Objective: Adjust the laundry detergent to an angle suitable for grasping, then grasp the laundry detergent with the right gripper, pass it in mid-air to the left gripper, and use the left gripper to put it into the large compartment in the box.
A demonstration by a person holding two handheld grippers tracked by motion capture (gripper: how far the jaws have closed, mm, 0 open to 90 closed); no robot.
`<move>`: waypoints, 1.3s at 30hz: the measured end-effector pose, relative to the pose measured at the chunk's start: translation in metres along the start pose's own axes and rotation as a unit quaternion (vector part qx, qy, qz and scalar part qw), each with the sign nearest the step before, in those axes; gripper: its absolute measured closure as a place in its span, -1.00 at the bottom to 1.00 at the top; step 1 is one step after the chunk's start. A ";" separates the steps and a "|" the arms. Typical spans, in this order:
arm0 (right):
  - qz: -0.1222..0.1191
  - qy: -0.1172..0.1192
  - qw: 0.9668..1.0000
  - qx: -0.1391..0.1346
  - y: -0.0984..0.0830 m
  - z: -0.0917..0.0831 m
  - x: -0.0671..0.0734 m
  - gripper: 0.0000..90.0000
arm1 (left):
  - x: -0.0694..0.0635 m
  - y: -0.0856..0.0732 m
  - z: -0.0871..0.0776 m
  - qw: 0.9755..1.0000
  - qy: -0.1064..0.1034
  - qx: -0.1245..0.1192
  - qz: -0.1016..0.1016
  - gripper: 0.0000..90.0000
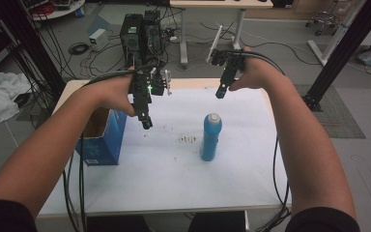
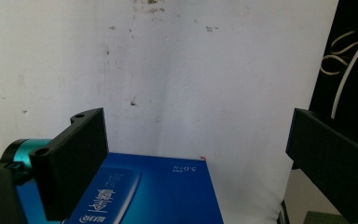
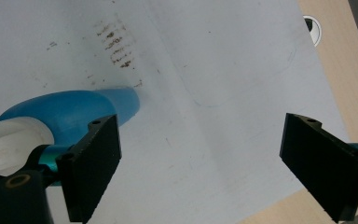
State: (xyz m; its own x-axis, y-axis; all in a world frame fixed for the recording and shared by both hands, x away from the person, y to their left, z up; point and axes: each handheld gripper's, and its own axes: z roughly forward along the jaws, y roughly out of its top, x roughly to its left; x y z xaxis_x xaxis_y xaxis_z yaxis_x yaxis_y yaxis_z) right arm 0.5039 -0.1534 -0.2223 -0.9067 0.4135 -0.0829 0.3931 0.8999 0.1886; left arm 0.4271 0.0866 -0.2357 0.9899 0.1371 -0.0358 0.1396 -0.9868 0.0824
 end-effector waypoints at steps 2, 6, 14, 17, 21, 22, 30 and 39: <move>0.001 -0.001 1.000 0.000 0.000 0.000 0.000 -0.74 | 0.000 0.000 0.000 1.000 0.001 0.000 -0.001 -0.88; 0.007 -0.001 1.000 0.003 -0.002 0.001 -0.003 -0.74 | 0.000 0.000 0.001 1.000 -0.001 0.005 -0.001 -0.88; 0.012 -0.002 1.000 0.004 -0.001 0.005 -0.002 -0.74 | -0.005 -0.002 0.002 1.000 -0.002 0.005 -0.002 -0.88; 0.009 -0.001 1.000 0.002 -0.002 0.006 -0.001 -0.74 | -0.003 -0.002 0.003 1.000 -0.003 0.005 -0.003 -0.88; 0.013 0.000 1.000 0.000 -0.003 0.006 -0.002 -0.74 | -0.002 -0.003 0.004 1.000 -0.004 0.006 -0.002 -0.88; 0.010 0.000 1.000 -0.003 -0.002 0.006 -0.003 -0.74 | -0.002 -0.004 0.004 1.000 -0.004 0.005 -0.002 -0.88; 0.012 -0.001 1.000 0.002 0.002 0.011 -0.005 -0.74 | 0.002 -0.007 0.003 1.000 -0.002 0.002 -0.010 -0.88; 0.014 -0.004 1.000 -0.001 -0.001 0.009 -0.006 -0.74 | 0.003 -0.005 0.005 1.000 -0.004 0.002 -0.009 -0.88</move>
State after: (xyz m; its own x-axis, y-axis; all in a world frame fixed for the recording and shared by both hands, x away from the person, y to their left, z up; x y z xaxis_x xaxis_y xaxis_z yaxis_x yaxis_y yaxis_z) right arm 0.5099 -0.1555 -0.2313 -0.8941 0.4396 -0.0851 0.4180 0.8876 0.1935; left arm 0.4295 0.0911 -0.2410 0.9869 0.1551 -0.0452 0.1583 -0.9843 0.0782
